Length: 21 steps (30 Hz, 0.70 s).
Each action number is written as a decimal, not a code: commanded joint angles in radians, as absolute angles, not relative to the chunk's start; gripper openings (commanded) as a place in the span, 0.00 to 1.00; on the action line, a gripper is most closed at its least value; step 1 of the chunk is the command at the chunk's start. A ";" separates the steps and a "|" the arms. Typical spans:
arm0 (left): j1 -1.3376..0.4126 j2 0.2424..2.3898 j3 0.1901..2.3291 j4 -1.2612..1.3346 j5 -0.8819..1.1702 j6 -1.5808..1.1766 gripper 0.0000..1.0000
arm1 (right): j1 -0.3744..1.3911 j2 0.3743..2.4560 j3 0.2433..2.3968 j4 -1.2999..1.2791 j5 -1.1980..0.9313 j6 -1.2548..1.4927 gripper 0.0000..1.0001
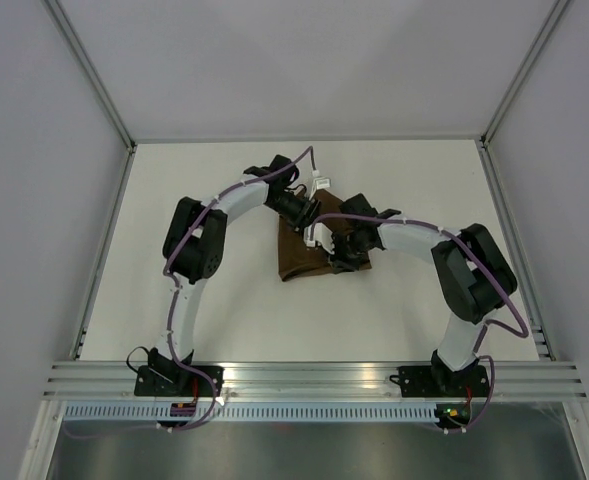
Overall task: Fold the napkin, place the utensils inside, and roll it up
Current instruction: Roll the napkin at the center of the board.
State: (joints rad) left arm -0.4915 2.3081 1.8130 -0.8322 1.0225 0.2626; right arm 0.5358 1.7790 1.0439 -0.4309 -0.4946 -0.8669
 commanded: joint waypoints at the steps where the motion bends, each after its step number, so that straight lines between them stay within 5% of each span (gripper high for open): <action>1: -0.472 2.174 1.761 -0.657 0.982 0.123 0.48 | 0.496 1.856 1.138 -0.639 -0.612 -0.929 0.19; 13: -0.388 1.743 1.320 -0.138 0.539 -0.196 0.48 | 0.388 2.127 1.432 -0.998 -0.752 -1.048 0.18; 21: -0.511 1.430 0.996 0.145 0.152 -0.045 0.51 | 0.348 2.267 1.563 -1.140 -0.778 -1.081 0.17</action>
State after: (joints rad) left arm -0.4450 1.5158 1.0916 -0.0391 0.3607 -0.1165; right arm 0.3683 2.1880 1.5467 -1.0531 -0.8246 -1.0050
